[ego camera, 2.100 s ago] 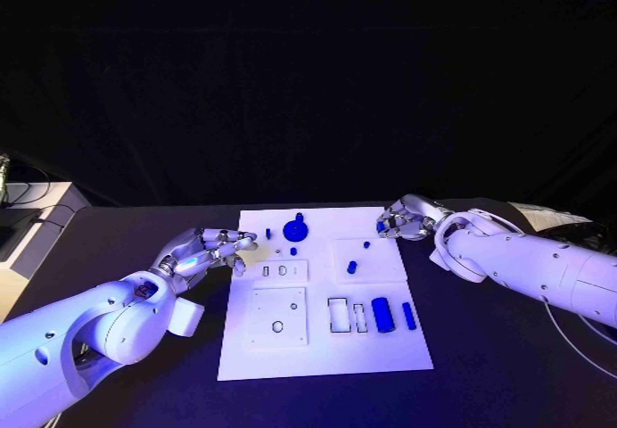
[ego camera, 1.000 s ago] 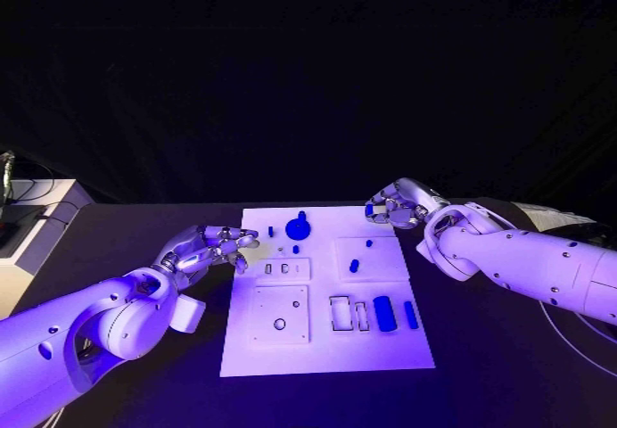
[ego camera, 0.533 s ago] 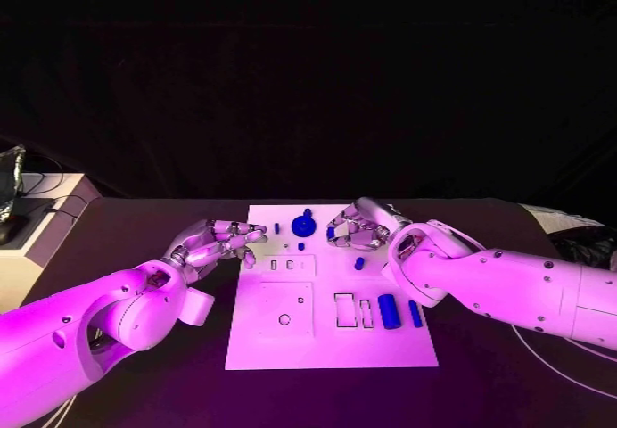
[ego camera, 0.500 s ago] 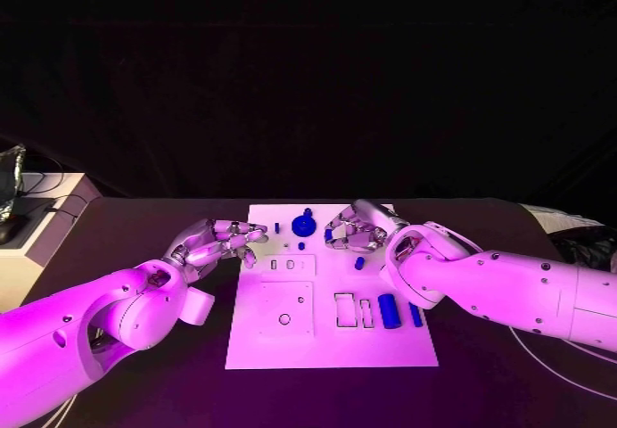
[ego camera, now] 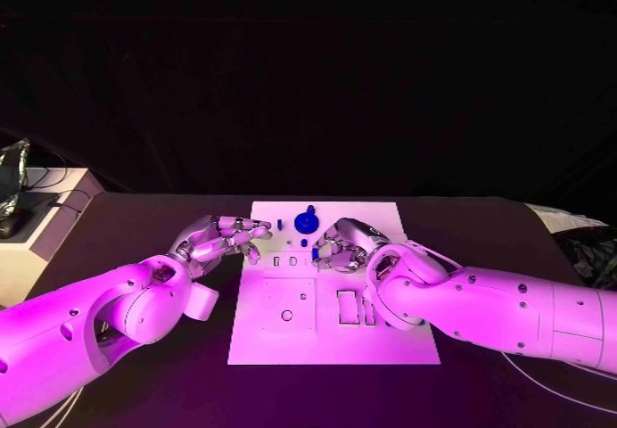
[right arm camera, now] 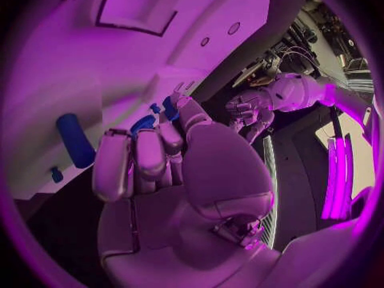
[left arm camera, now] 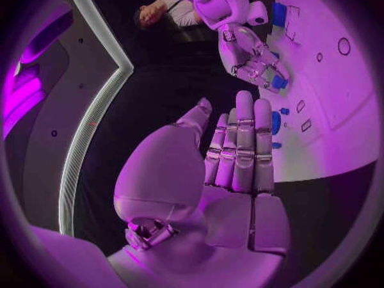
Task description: Assemble the parts on the task board
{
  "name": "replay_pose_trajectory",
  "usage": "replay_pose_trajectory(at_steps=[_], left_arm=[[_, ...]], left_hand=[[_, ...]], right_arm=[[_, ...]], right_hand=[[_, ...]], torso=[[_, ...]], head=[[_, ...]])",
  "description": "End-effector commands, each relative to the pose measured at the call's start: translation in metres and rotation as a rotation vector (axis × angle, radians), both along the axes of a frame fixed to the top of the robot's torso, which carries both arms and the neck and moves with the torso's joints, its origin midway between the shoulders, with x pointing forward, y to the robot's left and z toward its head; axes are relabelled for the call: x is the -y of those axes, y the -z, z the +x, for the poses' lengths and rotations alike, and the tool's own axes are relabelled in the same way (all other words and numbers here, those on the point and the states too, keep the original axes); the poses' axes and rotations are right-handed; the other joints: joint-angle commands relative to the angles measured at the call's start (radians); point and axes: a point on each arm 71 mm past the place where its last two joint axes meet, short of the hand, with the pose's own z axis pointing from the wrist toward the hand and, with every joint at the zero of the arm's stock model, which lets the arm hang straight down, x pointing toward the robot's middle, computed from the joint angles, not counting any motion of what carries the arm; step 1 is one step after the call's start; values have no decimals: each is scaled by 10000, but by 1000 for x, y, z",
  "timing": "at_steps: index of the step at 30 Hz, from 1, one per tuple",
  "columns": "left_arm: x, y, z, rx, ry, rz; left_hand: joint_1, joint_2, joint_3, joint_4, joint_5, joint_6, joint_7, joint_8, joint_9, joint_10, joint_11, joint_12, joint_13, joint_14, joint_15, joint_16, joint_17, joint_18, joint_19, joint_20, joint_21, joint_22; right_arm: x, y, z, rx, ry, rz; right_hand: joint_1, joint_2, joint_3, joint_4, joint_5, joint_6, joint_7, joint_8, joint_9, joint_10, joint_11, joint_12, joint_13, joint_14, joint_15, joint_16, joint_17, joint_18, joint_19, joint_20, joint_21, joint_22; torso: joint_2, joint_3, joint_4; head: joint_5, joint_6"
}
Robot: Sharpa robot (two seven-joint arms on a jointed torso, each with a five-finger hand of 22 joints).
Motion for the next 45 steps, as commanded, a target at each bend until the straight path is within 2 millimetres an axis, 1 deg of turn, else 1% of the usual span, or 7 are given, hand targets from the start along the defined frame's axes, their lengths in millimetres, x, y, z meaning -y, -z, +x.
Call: replay_pose_trajectory(at_steps=[1,9,16,21,27,39,45], left_arm=[[3,-1,0,39,172,-72],[2,0,0,32,167,-66],[1,0,0,23,141,-46],[1,0,0,15,146,-46],[1,0,0,4,137,-41],[1,0,1,0,131,-36],[1,1,1,-17,119,-21]], left_hand=[[24,46,-31,-22,-14,-47,0,-38,12,-58,45,-41,14,-67,-10,34,-11,137,-35,-8,40,-9],[6,47,-62,-22,-15,-48,0,-40,11,-56,43,-41,15,-65,-9,33,-15,138,-37,-7,58,-40],[6,47,-62,-22,-15,-48,0,-40,11,-56,43,-41,15,-65,-9,33,-15,138,-37,-7,58,-40],[6,47,-62,-22,-15,-48,0,-40,11,-56,43,-41,15,-65,-9,33,-15,138,-37,-7,58,-40],[-4,57,-77,-14,-15,-58,5,-42,11,-63,47,-42,14,-63,-7,35,-17,139,-37,-6,66,-54],[6,59,-86,-18,-14,-61,4,-39,12,-71,47,-41,15,-62,-8,40,-15,143,-30,-6,77,-61],[6,59,-86,-18,-14,-61,4,-39,12,-71,47,-41,15,-62,-8,40,-15,143,-30,-6,77,-61]], right_arm=[[-4,0,-1,226,179,-300],[-12,4,-2,305,86,-398],[-13,6,0,276,41,-563],[-14,8,4,234,127,-806],[-13,9,7,341,234,-990],[-16,10,7,325,164,-1152],[-16,10,7,269,67,-1209]], right_hand=[[-35,-57,22,58,71,94,101,3,13,-9,-25,-27,-8,9,-24,-38,-11,-82,396,-70,-13,1780],[-35,-58,23,58,73,94,101,3,13,-8,-25,-26,-8,9,-24,-38,-11,-82,397,-70,-14,1780],[-50,-89,37,58,80,117,92,7,15,9,-30,-2,7,16,-27,-30,-11,-85,405,-72,-8,1784],[-77,-108,30,76,62,114,95,1,13,0,-28,-13,2,12,-27,-34,-19,-85,404,-73,-14,1783],[-102,-112,21,97,31,102,96,-1,12,-11,-26,-25,-3,11,-23,-35,-23,-85,403,-71,-17,1783],[-123,-170,5,130,39,95,98,2,13,-10,-25,-23,-3,11,-23,-32,-26,-82,402,-70,-34,1779],[-169,-268,-49,186,9,65,109,-3,11,-26,-15,-47,-18,4,-16,-45,-47,-82,401,-65,-39,1779]], torso=[[1,0,-10],[-9,-6,35],[17,-3,-5],[12,-5,-28],[5,8,4],[-1,13,-3],[-1,15,-8]], head=[[5,-22],[-10,-76],[43,-30],[64,-70],[21,-94],[39,-91],[74,-102]])
